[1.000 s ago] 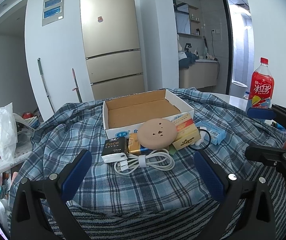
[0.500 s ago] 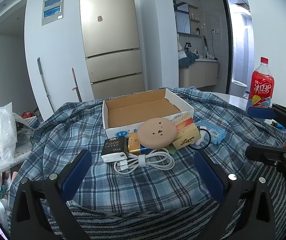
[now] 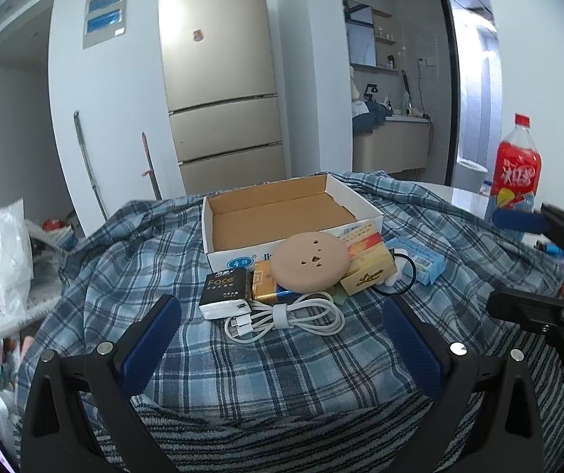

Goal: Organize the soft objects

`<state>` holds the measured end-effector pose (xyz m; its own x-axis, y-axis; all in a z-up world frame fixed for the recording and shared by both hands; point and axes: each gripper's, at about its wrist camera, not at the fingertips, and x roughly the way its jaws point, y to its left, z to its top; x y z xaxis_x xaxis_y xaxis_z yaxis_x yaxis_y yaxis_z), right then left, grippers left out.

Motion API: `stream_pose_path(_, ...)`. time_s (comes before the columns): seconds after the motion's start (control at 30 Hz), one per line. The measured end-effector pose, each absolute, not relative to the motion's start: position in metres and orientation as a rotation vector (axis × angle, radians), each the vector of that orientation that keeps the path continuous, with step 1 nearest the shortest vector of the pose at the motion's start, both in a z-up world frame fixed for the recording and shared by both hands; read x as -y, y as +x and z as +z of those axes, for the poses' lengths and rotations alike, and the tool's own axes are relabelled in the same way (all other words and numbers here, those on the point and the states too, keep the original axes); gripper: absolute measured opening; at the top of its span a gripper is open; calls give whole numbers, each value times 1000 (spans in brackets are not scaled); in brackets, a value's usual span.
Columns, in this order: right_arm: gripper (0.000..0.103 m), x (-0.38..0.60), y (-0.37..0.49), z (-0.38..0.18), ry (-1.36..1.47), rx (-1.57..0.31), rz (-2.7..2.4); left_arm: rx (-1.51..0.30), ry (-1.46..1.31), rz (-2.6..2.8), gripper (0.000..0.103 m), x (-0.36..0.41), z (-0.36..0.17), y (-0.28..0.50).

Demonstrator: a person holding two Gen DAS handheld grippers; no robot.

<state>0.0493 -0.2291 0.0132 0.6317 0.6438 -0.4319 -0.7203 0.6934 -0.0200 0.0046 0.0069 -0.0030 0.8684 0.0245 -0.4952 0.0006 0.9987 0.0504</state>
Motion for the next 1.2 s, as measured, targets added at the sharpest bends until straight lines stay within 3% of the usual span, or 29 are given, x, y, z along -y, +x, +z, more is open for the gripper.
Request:
stream_pose_path(0.3,103,226,58,9,-198,-475,777,-665,-91,-64,103,-56,15,40)
stream_pose_path(0.53,103,215,62,2,-243,-523,775,-860,-101,-16,103,-79,-15,104)
stream_pose_path(0.7,103,224,73,1,-172,-555,772,-960,-129,-8,77,-87,-41,122)
stream_pose_path(0.83,103,219,78,-3,-183,-595,754,-977,-81,-2,76,-80,-47,126)
stream_pose_path(0.93,103,218,79,-5,-187,-609,752,-1005,-68,-24,71,-76,-53,131)
stream_pose_path(1.07,103,228,89,-4,-116,-645,763,-1009,-68,-16,52,-77,-59,133)
stream_pose_path(1.2,103,240,103,0,-27,-701,804,-974,-112,-11,50,-84,-56,128)
